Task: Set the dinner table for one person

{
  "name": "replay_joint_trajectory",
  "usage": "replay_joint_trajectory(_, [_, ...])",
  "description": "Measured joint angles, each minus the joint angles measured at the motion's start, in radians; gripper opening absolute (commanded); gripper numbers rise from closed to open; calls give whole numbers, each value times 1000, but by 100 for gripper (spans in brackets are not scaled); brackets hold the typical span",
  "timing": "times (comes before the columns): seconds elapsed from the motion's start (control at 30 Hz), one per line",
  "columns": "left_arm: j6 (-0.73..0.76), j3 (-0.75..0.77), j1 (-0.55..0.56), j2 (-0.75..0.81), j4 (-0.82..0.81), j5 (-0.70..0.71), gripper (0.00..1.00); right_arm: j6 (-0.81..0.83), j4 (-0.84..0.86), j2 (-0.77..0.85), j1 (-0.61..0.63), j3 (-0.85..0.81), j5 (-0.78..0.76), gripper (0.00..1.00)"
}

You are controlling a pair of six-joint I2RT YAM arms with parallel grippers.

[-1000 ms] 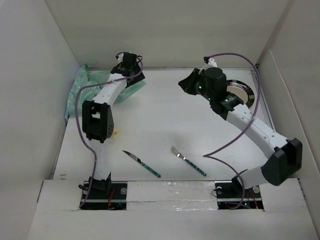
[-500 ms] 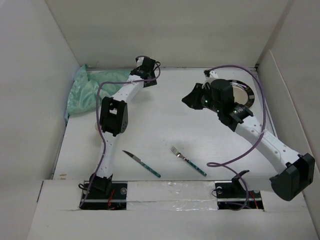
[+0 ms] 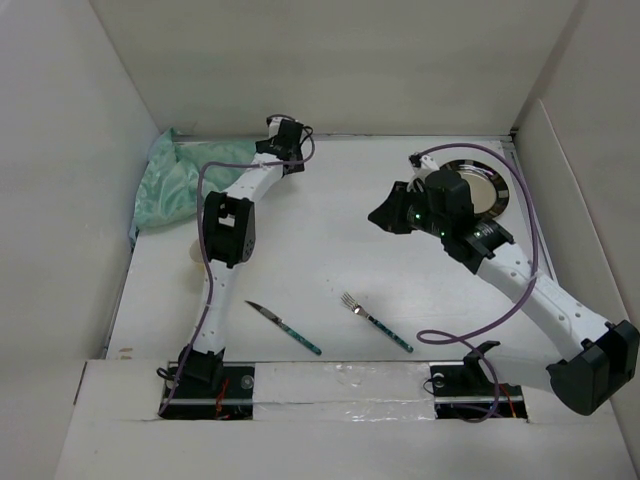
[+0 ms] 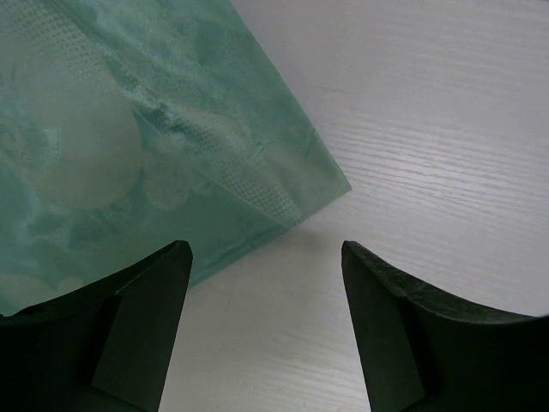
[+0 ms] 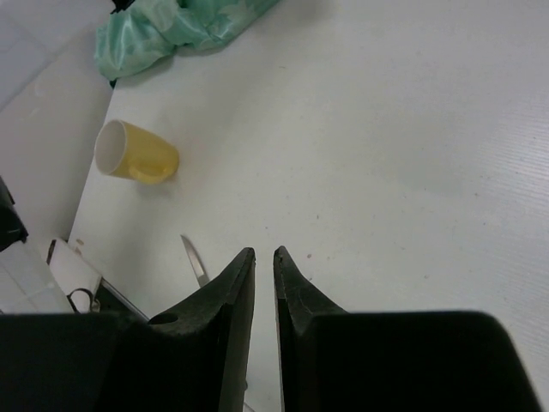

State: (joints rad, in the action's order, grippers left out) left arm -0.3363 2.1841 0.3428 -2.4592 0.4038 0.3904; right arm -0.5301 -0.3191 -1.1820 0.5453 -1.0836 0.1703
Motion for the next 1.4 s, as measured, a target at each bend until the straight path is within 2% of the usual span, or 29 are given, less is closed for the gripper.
replay_joint_trajectory(0.17, [1, 16, -24, -68, -5, -45, 63, 2, -21, 0, 0, -15, 20, 21])
replay_joint_trajectory(0.23, [11, 39, -31, -74, -8, -69, 41, 2, -23, 0, 0, -19, 26, 21])
replay_joint_trajectory(0.27, [16, 43, -32, -76, -8, -77, 41, 2, -22, 0, 0, -21, 26, 21])
replay_joint_trajectory(0.3, [21, 44, -35, -78, -9, -84, 30, 1, -23, 0, 0, -22, 26, 21])
replay_joint_trajectory(0.4, [41, 44, -41, -84, -9, -89, 8, -1, -35, 0, 0, -35, 26, 21])
replay_joint_trajectory(0.47, [53, 44, -42, -84, -8, -87, 0, -1, -39, 0, -3, -55, 26, 21])
replay_joint_trajectory(0.63, [78, 42, -24, -84, -13, -89, 0, 0, -30, -2, -27, -101, 27, 21])
replay_joint_trajectory(0.8, [112, 2, 58, -66, -64, -129, 0, -3, -34, -5, -73, -101, 10, 22])
replay_joint_trajectory(0.9, [146, -64, 148, -31, -108, -188, 0, -19, -49, 5, -108, -96, -45, 27])
replay_joint_trajectory(0.97, [175, -121, 226, 2, -133, -224, 0, -29, -63, 28, -132, -81, -80, 36])
replay_joint_trajectory(1.0, [186, -138, 267, 13, -138, -243, 6, -33, -67, 49, -145, -66, -100, 39])
replay_joint_trajectory(1.03, [199, -147, 305, 21, -139, -262, 16, -37, -76, 75, -156, -49, -122, 45])
replay_joint_trajectory(1.07, [209, -150, 342, 25, -140, -280, 30, -43, -85, 103, -165, -31, -146, 49])
replay_joint_trajectory(1.1, [221, -154, 379, 30, -145, -303, 49, -51, -95, 134, -172, -12, -167, 52])
replay_joint_trajectory(1.13, [219, -159, 401, 35, -148, -315, 60, -56, -104, 163, -179, 6, -187, 58])
replay_joint_trajectory(1.17, [228, -167, 436, 47, -145, -339, 60, -60, -112, 189, -185, 22, -203, 58])
replay_joint_trajectory(1.2, [227, -177, 455, 59, -147, -353, 66, -68, -114, 214, -193, 41, -218, 59])
replay_joint_trajectory(1.23, [226, -190, 465, 76, -144, -367, 67, -76, -116, 236, -202, 62, -230, 59])
replay_joint_trajectory(1.3, [214, -223, 468, 126, -139, -386, 67, -88, -115, 268, -221, 109, -247, 55])
replay_joint_trajectory(1.37, [189, -261, 454, 197, -137, -377, 65, -100, -114, 274, -240, 153, -259, 17])
replay_joint_trajectory(1.4, [172, -289, 445, 245, -138, -358, 61, -107, -109, 267, -247, 174, -262, 4])
